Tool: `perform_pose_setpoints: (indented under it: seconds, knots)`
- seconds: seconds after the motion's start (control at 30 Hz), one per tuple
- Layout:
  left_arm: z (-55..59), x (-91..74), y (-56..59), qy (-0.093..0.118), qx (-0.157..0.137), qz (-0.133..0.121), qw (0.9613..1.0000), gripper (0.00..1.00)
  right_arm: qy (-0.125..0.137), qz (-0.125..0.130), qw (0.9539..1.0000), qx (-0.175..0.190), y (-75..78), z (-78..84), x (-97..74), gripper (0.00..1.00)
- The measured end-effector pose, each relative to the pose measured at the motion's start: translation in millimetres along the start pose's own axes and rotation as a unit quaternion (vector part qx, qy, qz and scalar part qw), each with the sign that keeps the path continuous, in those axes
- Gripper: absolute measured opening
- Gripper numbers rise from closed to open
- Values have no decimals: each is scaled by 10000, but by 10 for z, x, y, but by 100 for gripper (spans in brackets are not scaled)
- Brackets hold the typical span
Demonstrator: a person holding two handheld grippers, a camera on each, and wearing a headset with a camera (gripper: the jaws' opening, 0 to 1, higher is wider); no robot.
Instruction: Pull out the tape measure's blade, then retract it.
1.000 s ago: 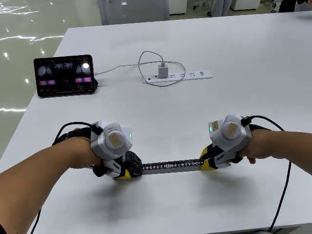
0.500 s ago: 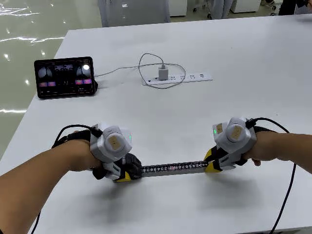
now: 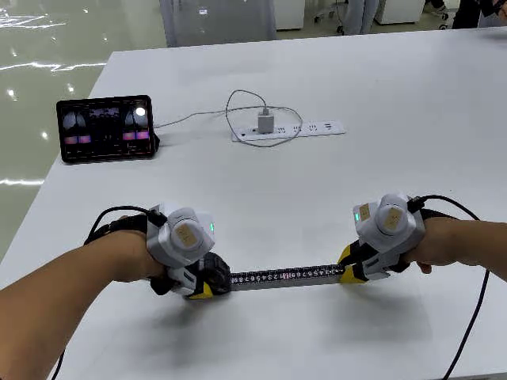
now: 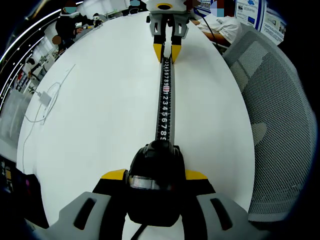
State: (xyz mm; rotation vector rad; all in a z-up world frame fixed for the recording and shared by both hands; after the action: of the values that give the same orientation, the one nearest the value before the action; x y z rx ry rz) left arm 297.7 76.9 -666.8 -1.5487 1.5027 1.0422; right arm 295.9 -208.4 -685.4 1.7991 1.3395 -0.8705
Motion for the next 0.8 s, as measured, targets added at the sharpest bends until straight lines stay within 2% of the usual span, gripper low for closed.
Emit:
perform_pose_setpoints:
  seconds: [0.8]
  knots:
    - [-1, -3, 6, -4, -4, -12, 10000, 36, -73, 58, 9999, 81, 39, 172, -109, 10]
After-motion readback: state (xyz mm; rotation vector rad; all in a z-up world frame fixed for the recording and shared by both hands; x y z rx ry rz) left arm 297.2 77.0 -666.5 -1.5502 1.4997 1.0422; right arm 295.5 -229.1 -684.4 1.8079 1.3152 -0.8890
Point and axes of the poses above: the centre of the closed fingertips' face, and the gripper's own axes: x roughly forward along the fingers, y roughly to its right, z roughly out of its underside, the point moved 8 cm from there along -x, roughly backward along the fingers, and after that the axes turned 10 degrees about z, right-handed, at the moved point
